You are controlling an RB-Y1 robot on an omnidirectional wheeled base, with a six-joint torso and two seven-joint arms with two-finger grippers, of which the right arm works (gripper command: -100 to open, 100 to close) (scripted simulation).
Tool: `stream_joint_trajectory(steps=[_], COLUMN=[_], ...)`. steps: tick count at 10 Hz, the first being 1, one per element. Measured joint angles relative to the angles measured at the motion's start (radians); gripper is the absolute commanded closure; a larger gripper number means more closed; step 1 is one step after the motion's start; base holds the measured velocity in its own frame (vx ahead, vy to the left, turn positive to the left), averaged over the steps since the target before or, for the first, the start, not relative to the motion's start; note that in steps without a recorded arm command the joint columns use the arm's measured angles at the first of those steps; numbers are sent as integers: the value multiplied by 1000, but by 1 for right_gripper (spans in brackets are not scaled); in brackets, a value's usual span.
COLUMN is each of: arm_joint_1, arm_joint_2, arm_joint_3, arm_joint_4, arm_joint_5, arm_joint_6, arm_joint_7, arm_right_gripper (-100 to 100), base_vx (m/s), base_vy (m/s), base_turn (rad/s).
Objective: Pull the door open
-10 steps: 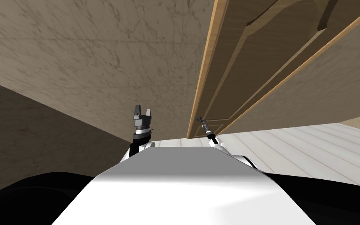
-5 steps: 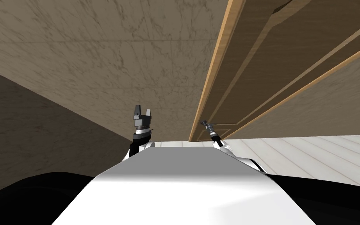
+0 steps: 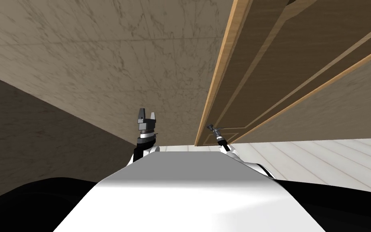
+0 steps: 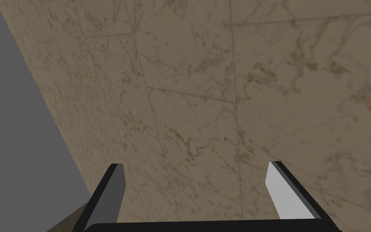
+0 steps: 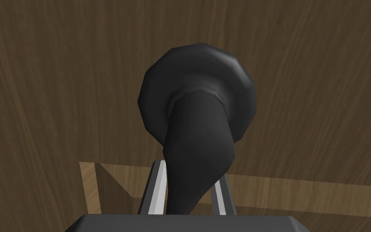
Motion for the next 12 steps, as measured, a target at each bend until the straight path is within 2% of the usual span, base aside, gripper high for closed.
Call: stream_joint_trajectory(steps=[2, 3, 6, 8, 9, 10, 12], arm_joint_1=[1, 13, 19, 39, 48, 71, 79], arm_joint_2=[0, -11, -43, -39, -50, -63, -76], arm_joint_3=[0, 2, 9, 15, 17, 20, 26], arm_joint_4=[1, -8, 39, 28, 32, 6, 8], arm_joint_5=[0, 6, 25, 31, 38, 47, 58], arm_joint_6=[0, -10, -88, -88, -104, -118, -149], arm_joint_7=[0, -12, -45, -53, -64, -83, -105], arm_right_gripper=[100, 100, 100, 100, 100, 100, 100], base_vx=[-54, -169, -171, -51, -149, -154, -125], base_vy=[-25, -68, -54, -43, -106, -82, -44], base_turn=[69, 208, 55, 69, 208, 110, 49])
